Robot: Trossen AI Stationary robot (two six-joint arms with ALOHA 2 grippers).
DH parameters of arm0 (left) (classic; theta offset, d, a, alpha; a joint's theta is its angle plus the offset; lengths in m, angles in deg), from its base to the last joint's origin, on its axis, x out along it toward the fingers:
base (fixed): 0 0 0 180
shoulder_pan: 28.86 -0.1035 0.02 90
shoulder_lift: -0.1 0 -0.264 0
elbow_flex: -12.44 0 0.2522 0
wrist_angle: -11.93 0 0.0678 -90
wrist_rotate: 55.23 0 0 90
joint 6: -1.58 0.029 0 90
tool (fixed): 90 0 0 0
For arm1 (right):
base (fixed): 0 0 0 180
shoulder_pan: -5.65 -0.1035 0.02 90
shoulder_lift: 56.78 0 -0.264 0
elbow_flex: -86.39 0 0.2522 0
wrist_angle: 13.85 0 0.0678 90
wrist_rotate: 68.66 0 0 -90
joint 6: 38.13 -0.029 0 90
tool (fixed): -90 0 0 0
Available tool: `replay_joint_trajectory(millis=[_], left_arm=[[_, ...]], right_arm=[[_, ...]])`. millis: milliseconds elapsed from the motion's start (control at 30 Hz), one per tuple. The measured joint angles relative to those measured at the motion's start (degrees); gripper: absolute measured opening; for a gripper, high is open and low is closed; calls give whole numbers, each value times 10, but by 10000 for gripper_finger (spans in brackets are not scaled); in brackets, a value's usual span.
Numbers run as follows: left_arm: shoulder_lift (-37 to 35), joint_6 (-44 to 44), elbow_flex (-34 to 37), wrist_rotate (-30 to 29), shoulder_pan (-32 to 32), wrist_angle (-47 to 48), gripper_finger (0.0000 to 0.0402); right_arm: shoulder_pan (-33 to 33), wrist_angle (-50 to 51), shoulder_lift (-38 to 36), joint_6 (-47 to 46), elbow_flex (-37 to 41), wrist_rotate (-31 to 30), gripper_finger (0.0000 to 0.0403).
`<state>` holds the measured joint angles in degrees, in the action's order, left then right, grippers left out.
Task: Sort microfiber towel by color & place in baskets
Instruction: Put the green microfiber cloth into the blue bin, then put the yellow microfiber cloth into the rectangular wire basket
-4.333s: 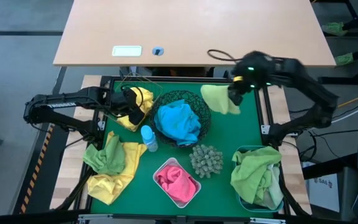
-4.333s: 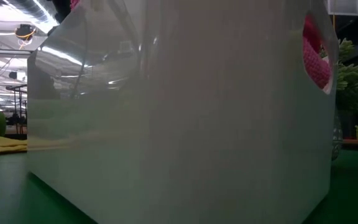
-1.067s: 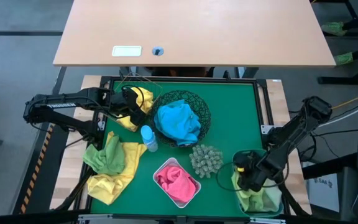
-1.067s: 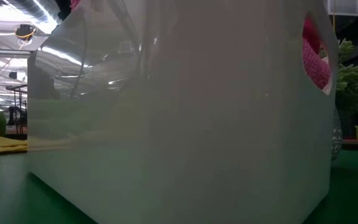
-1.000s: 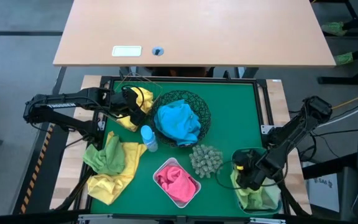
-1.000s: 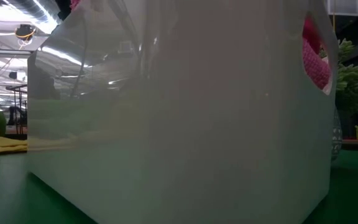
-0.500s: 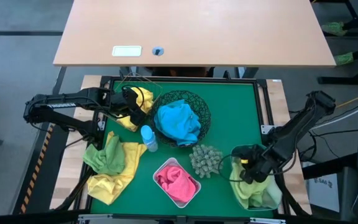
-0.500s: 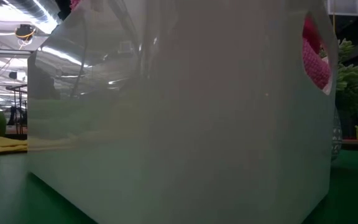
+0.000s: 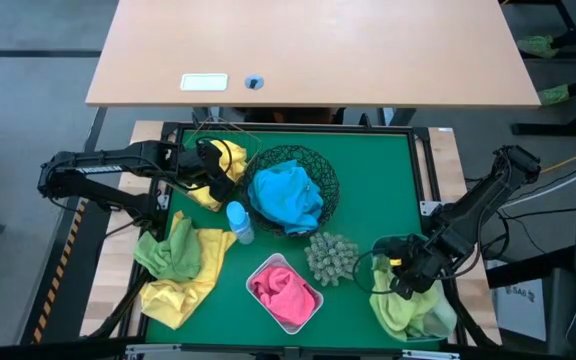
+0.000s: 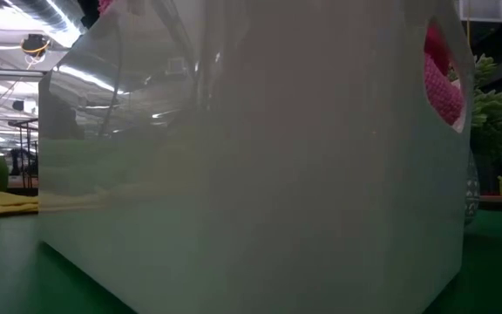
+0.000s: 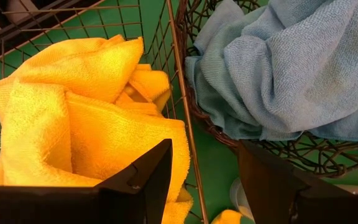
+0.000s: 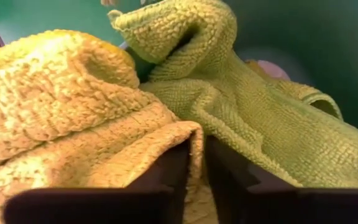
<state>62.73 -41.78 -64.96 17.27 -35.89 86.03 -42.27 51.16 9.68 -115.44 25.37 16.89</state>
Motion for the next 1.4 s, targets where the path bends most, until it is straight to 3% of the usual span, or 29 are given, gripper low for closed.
replay_joint_trajectory(millis=[200, 367, 633, 867, 1133, 1267, 1400], left_arm=[[0, 0, 0, 0, 0, 0, 174], [0, 0, 0, 1, 0, 0, 174], [0, 0, 0, 7, 0, 0, 174], [0, 22, 0, 7, 0, 0, 174], [-21, 34, 0, 75, 0, 1, 174], [-28, 34, 0, 98, 0, 3, 174], [-30, 34, 0, 99, 0, 3, 174]], right_arm=[[13, 2, -1, 47, -1, 19, 132], [45, 33, -4, 62, -1, 37, 164], [76, 129, -6, 102, -37, 40, 167], [75, 247, -6, 103, -124, -8, 167], [75, 303, -6, 105, -196, -34, 168], [75, 321, -6, 123, -216, 2, 168], [75, 342, -6, 162, -223, 84, 168]])
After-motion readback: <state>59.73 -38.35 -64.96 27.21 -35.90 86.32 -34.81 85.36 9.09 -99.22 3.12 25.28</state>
